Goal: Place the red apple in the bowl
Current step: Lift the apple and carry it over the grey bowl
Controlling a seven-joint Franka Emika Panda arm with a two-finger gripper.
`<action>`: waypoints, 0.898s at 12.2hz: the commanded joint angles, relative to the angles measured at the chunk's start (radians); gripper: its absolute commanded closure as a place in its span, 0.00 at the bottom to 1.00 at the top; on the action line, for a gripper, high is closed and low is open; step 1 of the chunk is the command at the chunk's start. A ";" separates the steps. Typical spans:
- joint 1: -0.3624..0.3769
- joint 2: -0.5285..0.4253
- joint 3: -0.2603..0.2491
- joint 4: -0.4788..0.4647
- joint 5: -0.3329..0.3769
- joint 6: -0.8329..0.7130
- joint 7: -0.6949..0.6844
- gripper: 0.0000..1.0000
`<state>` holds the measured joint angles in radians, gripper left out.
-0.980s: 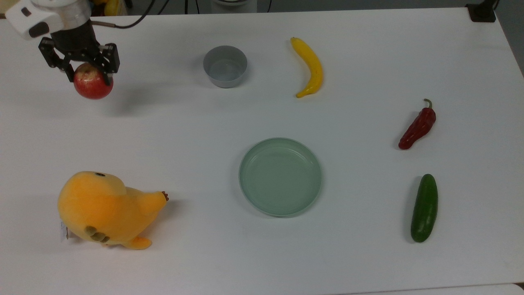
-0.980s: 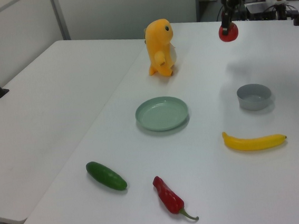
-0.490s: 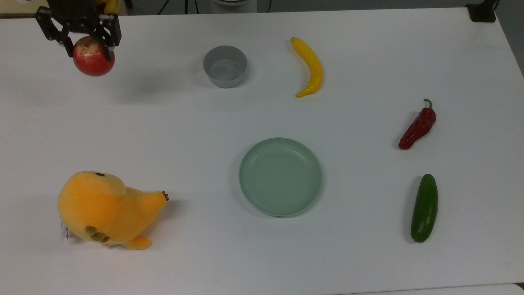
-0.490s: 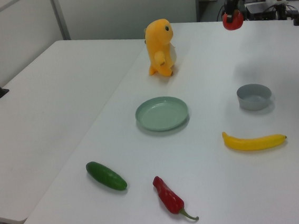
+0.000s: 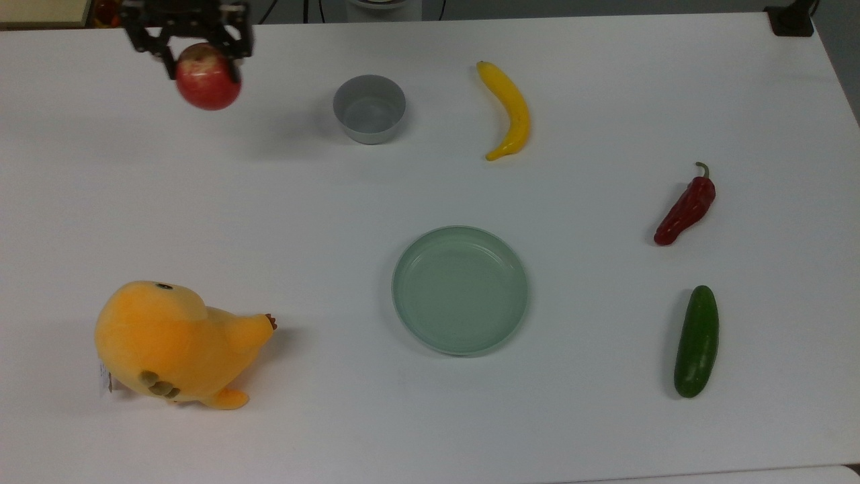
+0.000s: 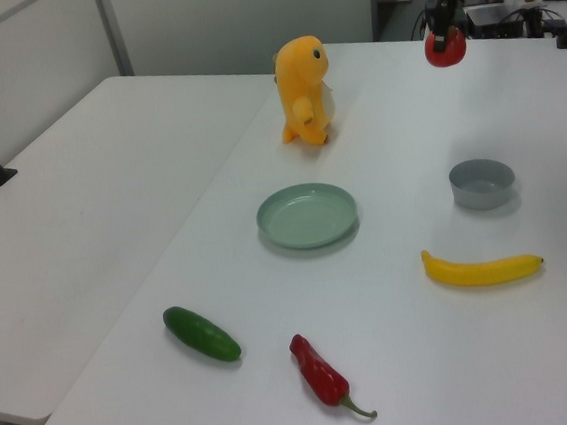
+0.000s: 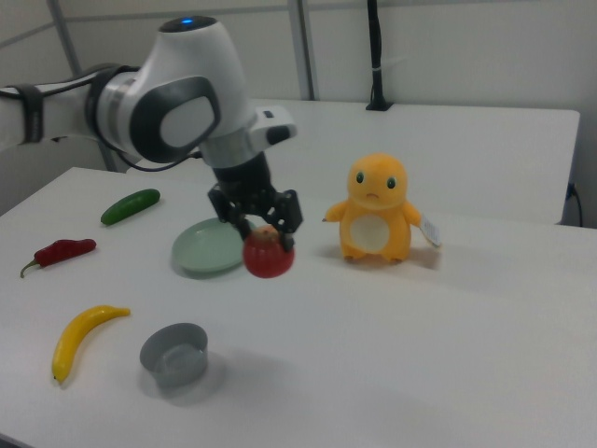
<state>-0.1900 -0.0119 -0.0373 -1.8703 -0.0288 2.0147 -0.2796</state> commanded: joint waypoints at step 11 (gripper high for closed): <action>0.087 -0.316 0.151 -0.449 0.004 0.022 0.140 0.68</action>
<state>-0.1350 -0.3023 0.1168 -2.2574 -0.0285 2.0128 -0.1662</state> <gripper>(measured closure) 0.225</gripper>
